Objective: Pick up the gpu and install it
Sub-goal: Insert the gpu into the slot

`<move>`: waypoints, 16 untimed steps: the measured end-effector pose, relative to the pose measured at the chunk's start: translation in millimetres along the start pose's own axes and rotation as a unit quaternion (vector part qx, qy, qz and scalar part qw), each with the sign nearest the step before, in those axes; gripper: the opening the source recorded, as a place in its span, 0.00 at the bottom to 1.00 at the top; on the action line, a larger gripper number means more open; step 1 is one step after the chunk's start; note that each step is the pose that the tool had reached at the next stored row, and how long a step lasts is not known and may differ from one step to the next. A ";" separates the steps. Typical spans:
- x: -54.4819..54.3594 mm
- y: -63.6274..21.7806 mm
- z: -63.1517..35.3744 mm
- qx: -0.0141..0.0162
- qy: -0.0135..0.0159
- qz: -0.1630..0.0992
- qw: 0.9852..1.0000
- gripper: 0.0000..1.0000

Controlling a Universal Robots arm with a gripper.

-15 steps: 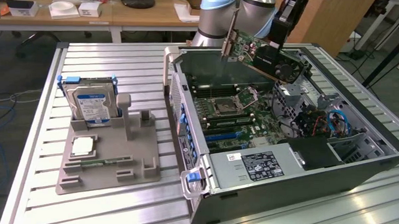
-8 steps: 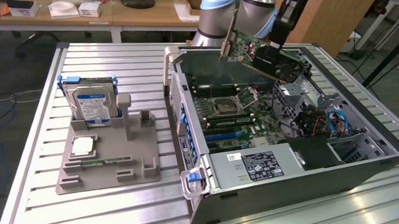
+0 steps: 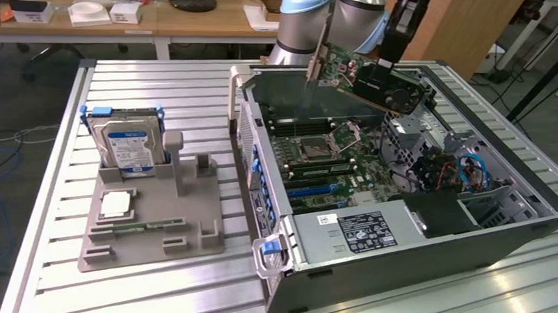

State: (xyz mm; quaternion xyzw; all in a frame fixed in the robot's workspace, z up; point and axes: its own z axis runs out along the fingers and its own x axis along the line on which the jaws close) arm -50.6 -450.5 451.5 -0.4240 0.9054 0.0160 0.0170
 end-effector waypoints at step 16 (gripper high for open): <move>0.0 0.0 0.0 -0.002 0.001 -0.056 0.998 0.26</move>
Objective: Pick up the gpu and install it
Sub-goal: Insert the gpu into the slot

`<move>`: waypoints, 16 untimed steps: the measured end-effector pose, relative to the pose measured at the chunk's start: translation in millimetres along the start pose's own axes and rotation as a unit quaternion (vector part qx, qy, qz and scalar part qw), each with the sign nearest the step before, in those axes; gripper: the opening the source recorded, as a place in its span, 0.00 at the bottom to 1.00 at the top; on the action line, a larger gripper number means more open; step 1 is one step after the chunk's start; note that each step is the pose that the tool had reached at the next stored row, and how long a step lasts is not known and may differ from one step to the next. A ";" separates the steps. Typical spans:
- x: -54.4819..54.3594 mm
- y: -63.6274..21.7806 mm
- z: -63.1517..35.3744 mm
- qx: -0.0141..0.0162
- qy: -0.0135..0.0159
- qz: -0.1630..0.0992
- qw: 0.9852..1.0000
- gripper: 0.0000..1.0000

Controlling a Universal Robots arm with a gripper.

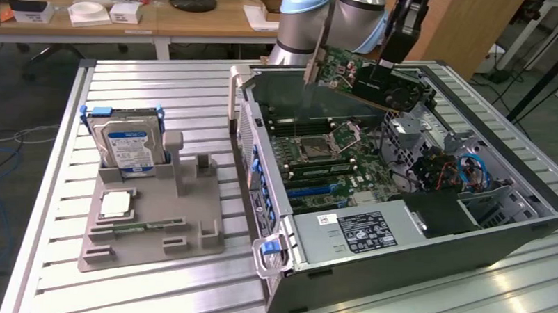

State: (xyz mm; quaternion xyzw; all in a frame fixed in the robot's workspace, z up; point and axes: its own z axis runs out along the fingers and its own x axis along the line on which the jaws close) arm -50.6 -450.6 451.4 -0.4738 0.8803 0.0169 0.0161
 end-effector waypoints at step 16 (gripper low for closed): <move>0.0 0.0 0.0 0.000 0.000 -0.006 1.000 0.26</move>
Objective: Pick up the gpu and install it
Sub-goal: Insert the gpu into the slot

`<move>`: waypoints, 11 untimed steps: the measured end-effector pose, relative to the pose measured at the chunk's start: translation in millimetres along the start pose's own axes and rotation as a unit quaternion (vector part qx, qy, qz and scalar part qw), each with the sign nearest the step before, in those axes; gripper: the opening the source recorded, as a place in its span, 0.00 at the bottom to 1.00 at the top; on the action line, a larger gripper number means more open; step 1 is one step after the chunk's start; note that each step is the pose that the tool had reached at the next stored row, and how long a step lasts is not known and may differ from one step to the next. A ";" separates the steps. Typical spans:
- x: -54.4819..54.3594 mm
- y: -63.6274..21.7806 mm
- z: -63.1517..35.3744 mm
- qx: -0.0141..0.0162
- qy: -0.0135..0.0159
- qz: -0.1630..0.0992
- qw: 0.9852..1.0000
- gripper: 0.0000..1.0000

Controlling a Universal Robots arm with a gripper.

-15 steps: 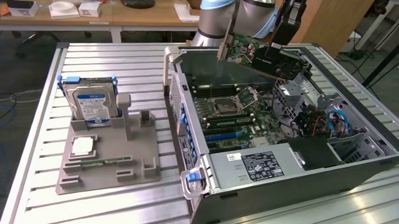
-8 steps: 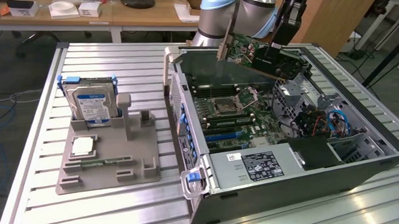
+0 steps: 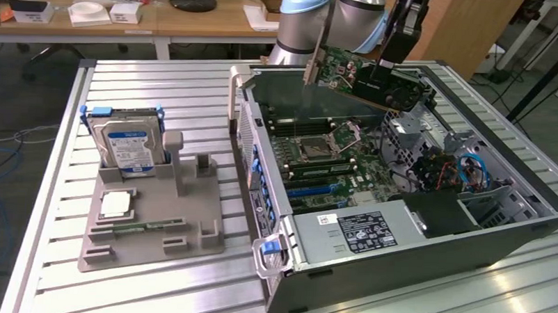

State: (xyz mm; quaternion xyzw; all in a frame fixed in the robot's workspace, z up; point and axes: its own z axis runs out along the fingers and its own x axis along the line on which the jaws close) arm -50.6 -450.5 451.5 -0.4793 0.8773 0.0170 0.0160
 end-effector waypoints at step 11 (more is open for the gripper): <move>0.0 0.0 0.0 -0.001 0.000 -0.013 1.000 0.26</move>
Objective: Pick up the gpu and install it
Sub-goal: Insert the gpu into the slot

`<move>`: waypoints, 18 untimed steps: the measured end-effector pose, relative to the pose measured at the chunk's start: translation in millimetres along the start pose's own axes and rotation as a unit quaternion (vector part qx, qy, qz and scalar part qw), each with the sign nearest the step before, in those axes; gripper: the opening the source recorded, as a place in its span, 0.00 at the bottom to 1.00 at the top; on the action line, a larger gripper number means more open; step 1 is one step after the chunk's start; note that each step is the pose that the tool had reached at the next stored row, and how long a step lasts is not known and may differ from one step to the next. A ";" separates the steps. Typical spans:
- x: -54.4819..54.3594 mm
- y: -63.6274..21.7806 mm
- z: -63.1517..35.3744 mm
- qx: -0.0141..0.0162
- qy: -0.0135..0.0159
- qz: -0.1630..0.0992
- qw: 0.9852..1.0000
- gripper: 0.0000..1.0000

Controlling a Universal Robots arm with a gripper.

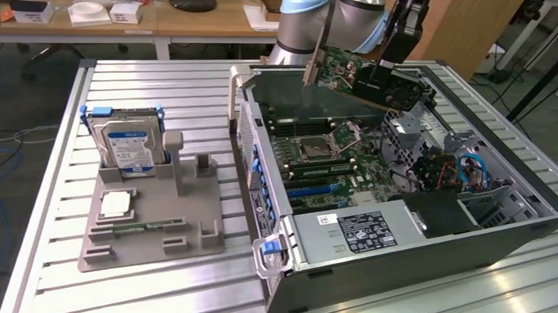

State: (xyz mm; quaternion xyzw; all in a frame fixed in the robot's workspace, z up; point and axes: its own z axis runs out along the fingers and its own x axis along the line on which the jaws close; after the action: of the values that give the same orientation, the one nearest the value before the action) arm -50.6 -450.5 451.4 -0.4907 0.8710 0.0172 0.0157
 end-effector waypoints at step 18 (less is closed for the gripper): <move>0.0 0.0 0.1 -0.003 0.001 -0.076 0.997 0.26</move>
State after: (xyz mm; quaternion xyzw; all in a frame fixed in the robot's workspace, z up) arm -50.6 -450.5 451.3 -0.5554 0.8313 0.0183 0.0144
